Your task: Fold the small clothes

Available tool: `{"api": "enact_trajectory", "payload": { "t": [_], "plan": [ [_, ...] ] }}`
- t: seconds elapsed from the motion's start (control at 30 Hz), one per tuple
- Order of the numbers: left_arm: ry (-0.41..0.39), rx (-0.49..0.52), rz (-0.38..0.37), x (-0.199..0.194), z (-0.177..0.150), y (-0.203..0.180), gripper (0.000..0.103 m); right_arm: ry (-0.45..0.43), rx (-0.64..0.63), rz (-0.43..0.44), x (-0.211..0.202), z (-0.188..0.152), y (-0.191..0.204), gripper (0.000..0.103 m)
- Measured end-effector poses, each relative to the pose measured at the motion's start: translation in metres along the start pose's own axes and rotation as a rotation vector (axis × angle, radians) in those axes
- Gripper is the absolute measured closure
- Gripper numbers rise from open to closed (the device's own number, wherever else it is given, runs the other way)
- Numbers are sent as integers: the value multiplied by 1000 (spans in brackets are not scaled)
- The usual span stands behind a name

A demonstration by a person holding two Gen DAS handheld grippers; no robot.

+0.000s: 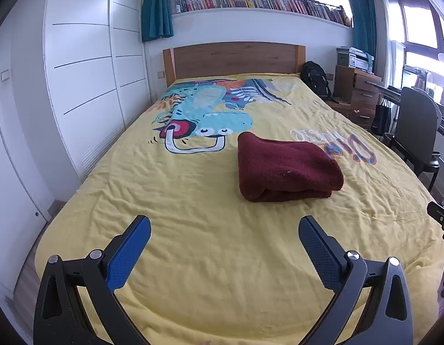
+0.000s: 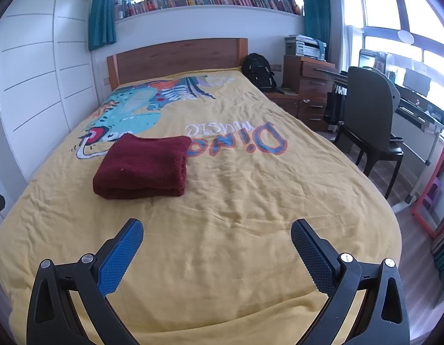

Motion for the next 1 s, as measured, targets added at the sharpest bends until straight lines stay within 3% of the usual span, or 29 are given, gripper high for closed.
{"api": "enact_trajectory", "payload": {
  "t": [1.0],
  "plan": [
    [-2,-16,22,1,-7,-1,1,12,23,-29,4,-11,-13,0]
  ]
}}
Point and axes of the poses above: each gripper's, at about its wrist camera, not at the fingertips, and x roughly the way its jaws point, y to its left, z to its top, the point moved 6 cm from there along x, roughly the way its jaws point, and after that the axes turned 9 degrees about y, right-handed, at the moved point
